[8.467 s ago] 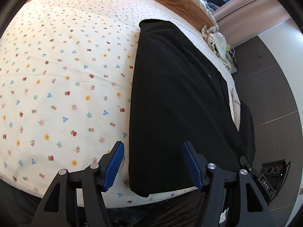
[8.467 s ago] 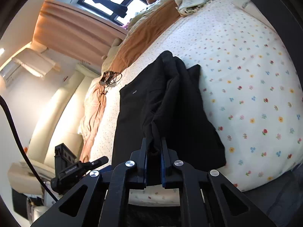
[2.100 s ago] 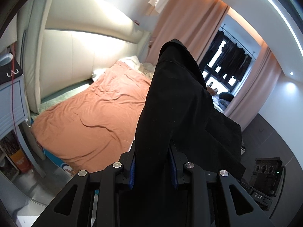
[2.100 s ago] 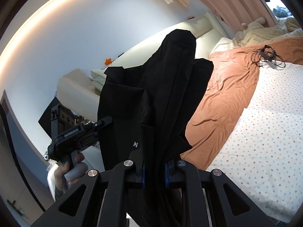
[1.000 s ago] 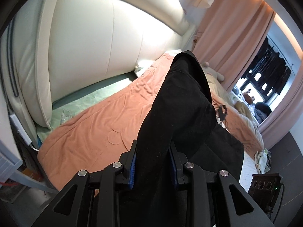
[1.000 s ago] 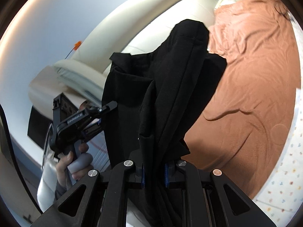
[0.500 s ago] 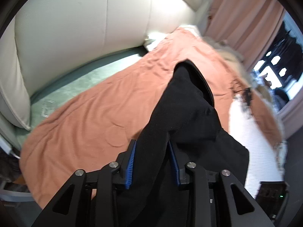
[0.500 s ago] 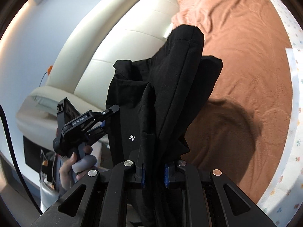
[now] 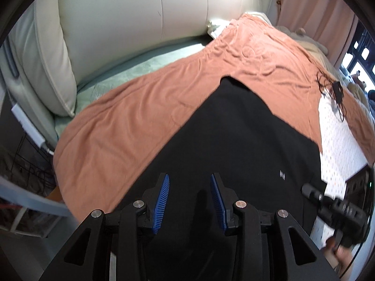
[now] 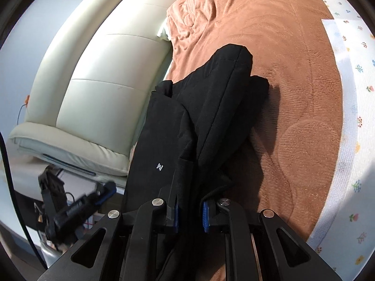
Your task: Fold large clothes
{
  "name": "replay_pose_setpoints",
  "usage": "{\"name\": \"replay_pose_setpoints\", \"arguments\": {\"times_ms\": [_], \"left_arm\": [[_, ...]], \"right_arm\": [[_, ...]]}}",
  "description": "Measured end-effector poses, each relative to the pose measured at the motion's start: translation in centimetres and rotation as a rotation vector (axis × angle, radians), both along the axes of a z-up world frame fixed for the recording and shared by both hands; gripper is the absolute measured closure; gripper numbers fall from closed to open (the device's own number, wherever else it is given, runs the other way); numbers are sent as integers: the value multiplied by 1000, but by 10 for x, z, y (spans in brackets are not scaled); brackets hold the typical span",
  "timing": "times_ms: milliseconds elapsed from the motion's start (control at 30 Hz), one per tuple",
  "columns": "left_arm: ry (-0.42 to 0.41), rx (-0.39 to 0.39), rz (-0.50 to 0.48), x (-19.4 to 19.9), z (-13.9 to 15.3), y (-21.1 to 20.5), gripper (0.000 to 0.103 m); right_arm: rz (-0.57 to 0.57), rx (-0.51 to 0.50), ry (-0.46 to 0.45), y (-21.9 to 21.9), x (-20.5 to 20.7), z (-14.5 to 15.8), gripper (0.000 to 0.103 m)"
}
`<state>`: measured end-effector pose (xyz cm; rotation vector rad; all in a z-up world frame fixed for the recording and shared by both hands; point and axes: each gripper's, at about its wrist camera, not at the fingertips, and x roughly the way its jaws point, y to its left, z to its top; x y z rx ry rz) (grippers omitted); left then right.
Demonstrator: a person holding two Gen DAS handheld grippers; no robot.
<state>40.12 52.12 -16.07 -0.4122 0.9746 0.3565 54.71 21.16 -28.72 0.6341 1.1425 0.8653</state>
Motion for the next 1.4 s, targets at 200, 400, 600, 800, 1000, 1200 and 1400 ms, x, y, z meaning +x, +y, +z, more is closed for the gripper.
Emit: {"name": "replay_pose_setpoints", "arguments": {"times_ms": [200,400,600,800,1000,1200,1400], "left_arm": [[25,38,-28,-24,-15,-24,65],[-17,35,-8,-37,-12,-38,37],[-57,46,-12,-47,11,-55,25],[-106,85,-16,-64,36,-78,10],[-156,89,-10,-82,61,-98,5],[-243,86,-2,-102,91,-120,0],[-281,78,-17,-120,112,-144,0]], "right_arm": [[-56,-158,-82,-15,-2,6,68],[-91,-287,-82,-36,-11,4,68],[-102,-271,-67,-61,-15,14,68],[-50,-240,-154,-73,-38,44,68],[-23,-268,-235,-98,-69,74,31],[-45,-294,-282,-132,-86,102,1],[-85,-316,-311,-175,-112,126,0]]}}
